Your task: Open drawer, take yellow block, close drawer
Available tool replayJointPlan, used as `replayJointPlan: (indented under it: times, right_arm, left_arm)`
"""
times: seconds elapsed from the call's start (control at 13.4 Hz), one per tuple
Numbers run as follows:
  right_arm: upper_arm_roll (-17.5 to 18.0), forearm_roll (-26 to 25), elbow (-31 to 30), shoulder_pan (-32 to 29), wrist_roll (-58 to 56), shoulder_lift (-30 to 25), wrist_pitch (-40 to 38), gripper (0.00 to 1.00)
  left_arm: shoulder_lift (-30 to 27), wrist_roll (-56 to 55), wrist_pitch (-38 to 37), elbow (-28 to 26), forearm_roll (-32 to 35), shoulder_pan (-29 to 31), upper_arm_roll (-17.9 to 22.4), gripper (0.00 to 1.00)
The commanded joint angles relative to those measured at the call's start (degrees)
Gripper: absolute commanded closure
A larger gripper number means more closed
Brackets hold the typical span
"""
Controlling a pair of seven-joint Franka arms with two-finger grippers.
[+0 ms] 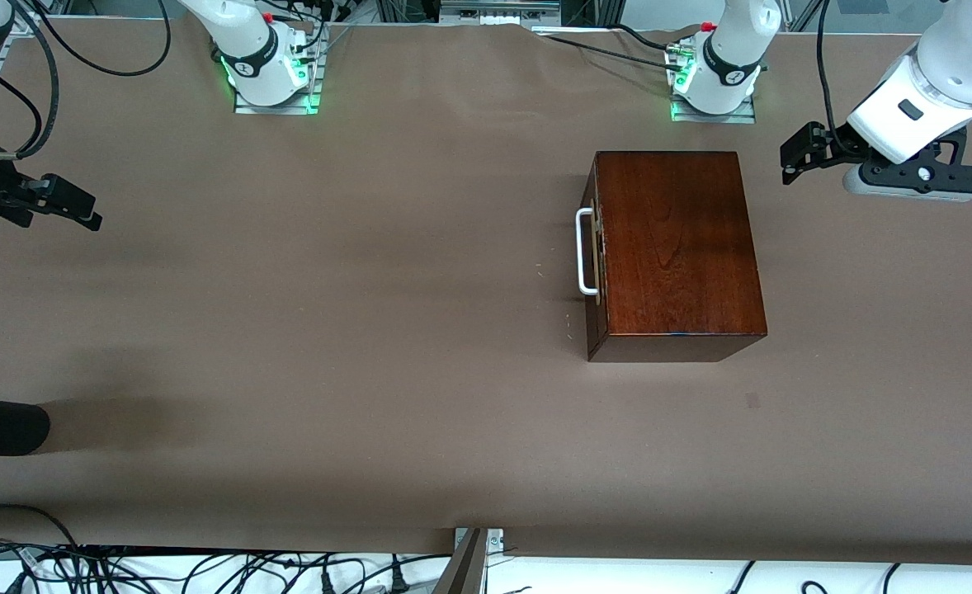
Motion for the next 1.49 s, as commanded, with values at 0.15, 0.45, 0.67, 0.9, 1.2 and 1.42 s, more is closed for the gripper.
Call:
replayJointPlan:
  times: [0.15,0.45,0.67,0.9,1.2,1.42]
  right_arm:
    - [0.0,0.2,0.8,-0.3,0.2,0.3,-0.9,0.00]
    - [0.0,0.2,0.8,-0.3,0.2,0.3,-0.9,0.00]
    - [-0.1,0.2,0.8,-0.3,0.2,0.2,-0.9,0.00]
    - [-0.1,0.2,0.8,-0.3,0.2,0.2,-1.0,0.00]
    - [0.1,0.2,0.8,-0.2,0.2,-0.1,-1.4,0.00]
    - [0.3,0.2,0.8,-0.2,0.1,-0.1,-1.4,0.00]
  left_arm:
    - [-1.2,-0.4,-0.1,-1.0,0.9,0.1,-0.3,0.00]
    - [-1.2,-0.4,-0.2,-0.9,0.9,0.2,-0.3,0.00]
    - [-1.2,-0.5,-0.2,-0.9,0.9,0.2,-0.3,0.00]
    - [-1.2,-0.6,-0.2,-0.9,0.9,0.1,-0.4,0.00]
    - [-0.8,-3.1,-0.2,0.1,1.4,-0.8,-3.0,0.00]
    - [1.2,-9.2,-0.2,1.0,3.3,-3.9,-5.3,0.00]
